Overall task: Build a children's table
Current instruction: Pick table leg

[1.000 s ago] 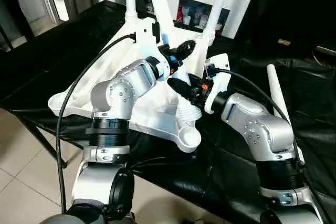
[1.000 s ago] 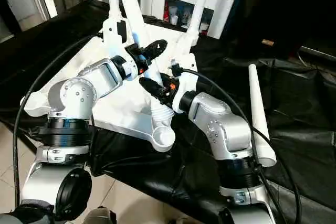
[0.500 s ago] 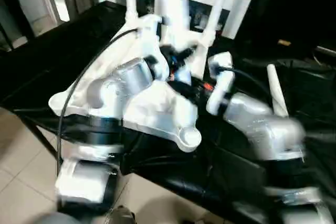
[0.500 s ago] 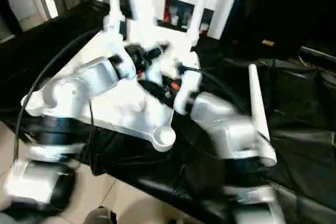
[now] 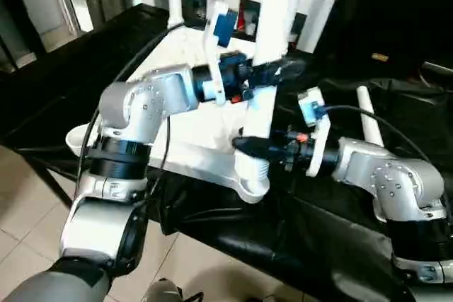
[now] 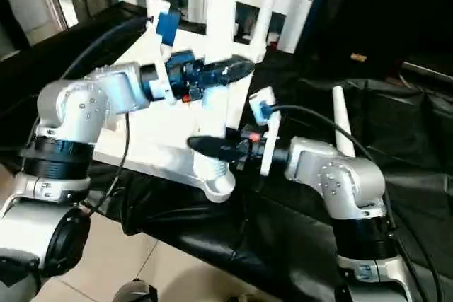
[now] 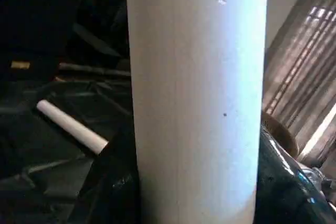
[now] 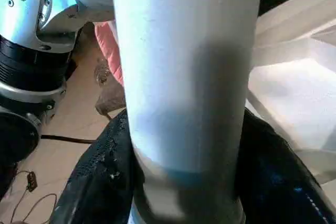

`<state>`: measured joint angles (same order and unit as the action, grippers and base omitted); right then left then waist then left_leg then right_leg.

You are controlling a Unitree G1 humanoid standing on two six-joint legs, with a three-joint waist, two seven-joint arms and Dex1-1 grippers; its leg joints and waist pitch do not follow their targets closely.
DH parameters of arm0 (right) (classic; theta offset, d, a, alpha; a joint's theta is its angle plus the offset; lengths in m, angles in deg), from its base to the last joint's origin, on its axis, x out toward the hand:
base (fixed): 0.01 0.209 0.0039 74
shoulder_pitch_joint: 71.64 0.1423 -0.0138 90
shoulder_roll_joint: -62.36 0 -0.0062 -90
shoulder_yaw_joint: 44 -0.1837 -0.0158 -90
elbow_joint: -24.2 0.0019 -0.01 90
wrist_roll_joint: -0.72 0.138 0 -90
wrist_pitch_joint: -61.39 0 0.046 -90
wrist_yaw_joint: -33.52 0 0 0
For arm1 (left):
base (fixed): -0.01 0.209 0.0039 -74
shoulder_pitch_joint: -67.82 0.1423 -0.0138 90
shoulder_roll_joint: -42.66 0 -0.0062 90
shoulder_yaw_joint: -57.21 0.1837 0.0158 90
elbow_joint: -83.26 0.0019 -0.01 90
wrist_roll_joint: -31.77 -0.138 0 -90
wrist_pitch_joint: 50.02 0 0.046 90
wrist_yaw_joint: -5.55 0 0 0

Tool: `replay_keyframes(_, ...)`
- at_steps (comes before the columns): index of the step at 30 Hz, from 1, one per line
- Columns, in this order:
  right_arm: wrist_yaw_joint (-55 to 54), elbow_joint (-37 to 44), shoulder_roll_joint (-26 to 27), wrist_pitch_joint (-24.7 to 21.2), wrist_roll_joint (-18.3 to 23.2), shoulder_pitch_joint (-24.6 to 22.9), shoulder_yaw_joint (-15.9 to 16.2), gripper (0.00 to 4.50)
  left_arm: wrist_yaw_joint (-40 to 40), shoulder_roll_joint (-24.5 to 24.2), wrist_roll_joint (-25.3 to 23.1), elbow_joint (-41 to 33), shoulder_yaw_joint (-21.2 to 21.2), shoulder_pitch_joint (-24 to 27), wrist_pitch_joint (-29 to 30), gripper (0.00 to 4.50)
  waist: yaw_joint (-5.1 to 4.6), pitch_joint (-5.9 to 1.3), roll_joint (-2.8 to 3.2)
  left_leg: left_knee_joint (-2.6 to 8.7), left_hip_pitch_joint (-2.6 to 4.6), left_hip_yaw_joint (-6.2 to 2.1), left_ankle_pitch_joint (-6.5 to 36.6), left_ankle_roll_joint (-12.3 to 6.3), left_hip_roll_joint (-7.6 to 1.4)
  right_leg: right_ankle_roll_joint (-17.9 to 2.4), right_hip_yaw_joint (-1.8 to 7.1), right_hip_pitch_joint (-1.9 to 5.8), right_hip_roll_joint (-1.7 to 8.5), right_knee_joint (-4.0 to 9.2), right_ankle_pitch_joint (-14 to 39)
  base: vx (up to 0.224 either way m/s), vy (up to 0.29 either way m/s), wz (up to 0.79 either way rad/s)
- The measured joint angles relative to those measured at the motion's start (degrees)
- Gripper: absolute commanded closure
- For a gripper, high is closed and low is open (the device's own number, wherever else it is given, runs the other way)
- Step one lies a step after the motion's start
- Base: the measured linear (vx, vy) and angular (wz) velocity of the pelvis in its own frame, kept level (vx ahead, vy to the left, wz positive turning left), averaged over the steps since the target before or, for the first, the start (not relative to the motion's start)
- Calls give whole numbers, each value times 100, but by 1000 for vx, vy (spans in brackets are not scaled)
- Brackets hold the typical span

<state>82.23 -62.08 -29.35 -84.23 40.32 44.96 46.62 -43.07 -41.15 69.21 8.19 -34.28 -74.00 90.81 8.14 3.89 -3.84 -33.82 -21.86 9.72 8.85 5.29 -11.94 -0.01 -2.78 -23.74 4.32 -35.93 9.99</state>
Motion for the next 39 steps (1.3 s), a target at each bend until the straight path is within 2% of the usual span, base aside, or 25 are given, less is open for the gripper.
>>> replay_keyframes(1, -14, -1, 11, 0, 0, 0, 6, 236, -11, -2, 1, 0, -9, 10, 0, 262, 2, 0, 0, -1, -5, 0, 0, 0, 0, 0, 0, -2, 0, 0, -1, 0, 0, 0)
replay_keyframes(9, -82, -1, 59, 12, 0, 35, 14, 244, 2, -9, 3, 32, -89, 10, 0, 262, 11, -3, -6, -6, -13, 1, 0, 0, 1, -6, 0, -1, 3, 5, -4, 0, 0, 0)
replay_keyframes(10, -93, -2, 59, 19, 0, 35, 14, 244, 11, -3, 4, 48, -103, 10, -1, 227, 11, -3, -7, -5, -13, 1, 0, 0, 0, -5, 0, -1, 2, 4, -3, 0, 0, 0)
replay_keyframes(12, -104, -21, 65, 34, 1, 40, 11, 244, 91, 13, 13, 75, -137, 10, 5, 192, 11, -3, -10, -5, -12, 1, 0, 0, 0, -4, 0, -1, 2, 4, -2, 0, 0, 0)
replay_keyframes(14, -136, -125, 87, 63, 3, 78, 3, 247, 324, 67, 9, 106, -285, 10, -44, 190, 12, -5, -16, -5, -13, 1, 0, 0, 0, -4, -1, -2, 3, 4, -2, 0, 0, 0)
replay_keyframes(17, -197, -291, 107, 65, -16, 84, 5, 252, 663, 147, 7, 128, -505, -9, -131, 158, 13, -6, -20, -6, -14, 1, 0, 0, 0, -3, -1, -2, 3, 4, -2, 0, 0, 0)
replay_keyframes(20, -215, -410, 101, 65, -103, 84, 4, 252, 759, 135, 13, 126, -646, -13, -137, 147, 13, -7, -23, -5, -14, 1, 0, 0, 0, -3, -2, -2, 3, 4, -2, 0, 0, 0)
replay_keyframes(22, -212, -415, 99, 65, -108, 84, 5, 252, 759, 135, 14, 116, -648, -5, -133, 182, 17, -7, -26, -6, -16, 1, 0, -1, 0, -2, -2, -3, 3, 4, -1, 0, 0, 0)
replay_keyframes(30, -175, -409, 44, 73, -116, 84, 83, 253, 759, 221, 36, -15, -537, 180, -65, 230, 18, -7, -27, -6, -17, 1, -1, -1, 0, -1, -2, -3, 4, 5, 0, 0, 0, 0)
replay_keyframes(32, -163, -406, 30, 78, -120, 84, 99, 253, 756, 257, 48, -16, -525, 181, -63, 259, 17, -7, -27, -6, -17, 1, -1, -1, 0, -1, -2, -2, 4, 4, -1, 0, 0, 0)
replay_keyframes(39, -101, -393, -53, 107, -135, 84, 115, 253, 758, 316, 48, -17, -521, 188, -98, 272, 17, -7, -27, -6, -17, 1, -1, -2, 0, -1, -2, -2, 4, 4, -1, 0, 0, 0)
